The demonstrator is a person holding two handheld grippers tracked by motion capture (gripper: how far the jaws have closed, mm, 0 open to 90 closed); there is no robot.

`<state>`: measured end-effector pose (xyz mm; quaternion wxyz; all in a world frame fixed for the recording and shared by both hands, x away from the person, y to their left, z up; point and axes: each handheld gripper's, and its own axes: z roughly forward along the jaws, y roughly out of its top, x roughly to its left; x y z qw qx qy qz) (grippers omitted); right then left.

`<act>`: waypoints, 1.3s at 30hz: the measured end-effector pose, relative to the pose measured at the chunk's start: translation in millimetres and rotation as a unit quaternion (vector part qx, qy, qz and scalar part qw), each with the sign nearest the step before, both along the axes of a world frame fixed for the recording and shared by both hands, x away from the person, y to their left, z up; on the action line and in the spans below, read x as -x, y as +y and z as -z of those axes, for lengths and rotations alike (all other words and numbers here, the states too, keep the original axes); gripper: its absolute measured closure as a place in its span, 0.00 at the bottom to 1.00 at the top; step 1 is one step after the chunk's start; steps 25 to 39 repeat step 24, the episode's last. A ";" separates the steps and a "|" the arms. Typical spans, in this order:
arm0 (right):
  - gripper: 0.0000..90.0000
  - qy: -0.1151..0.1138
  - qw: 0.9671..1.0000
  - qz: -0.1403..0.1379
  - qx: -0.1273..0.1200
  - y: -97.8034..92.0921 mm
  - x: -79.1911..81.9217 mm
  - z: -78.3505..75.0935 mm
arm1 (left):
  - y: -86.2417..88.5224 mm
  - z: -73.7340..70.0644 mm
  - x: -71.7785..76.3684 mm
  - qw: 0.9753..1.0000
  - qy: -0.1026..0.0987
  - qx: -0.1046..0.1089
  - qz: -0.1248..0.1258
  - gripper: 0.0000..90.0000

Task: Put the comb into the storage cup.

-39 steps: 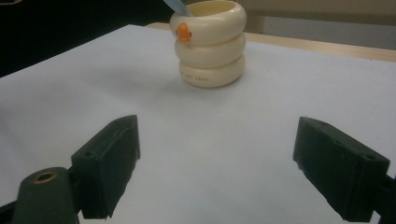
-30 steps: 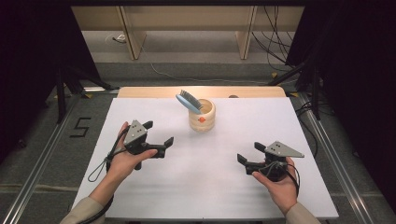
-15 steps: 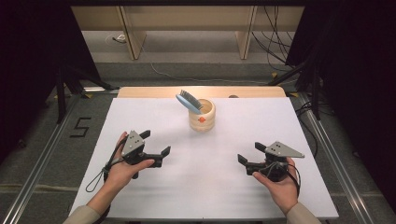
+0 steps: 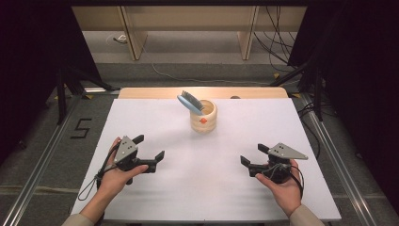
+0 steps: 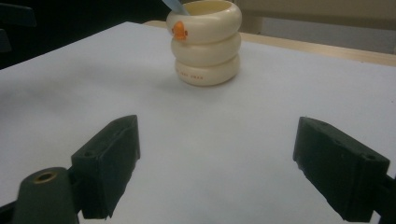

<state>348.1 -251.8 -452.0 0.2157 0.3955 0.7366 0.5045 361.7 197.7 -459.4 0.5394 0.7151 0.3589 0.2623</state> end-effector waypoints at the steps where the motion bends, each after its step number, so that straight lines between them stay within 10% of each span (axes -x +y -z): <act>1: 0.18 0.000 1.000 -0.001 0.001 0.1 0.1 0.0 | 1.4 0.2 1.1 1.000 -0.002 -0.004 -0.002 0.02; 39: 0.18 -0.004 1.000 -0.001 0.001 0.8 -0.9 0.9 | 2.5 5.2 3.5 1.000 0.006 0.003 -0.002 0.02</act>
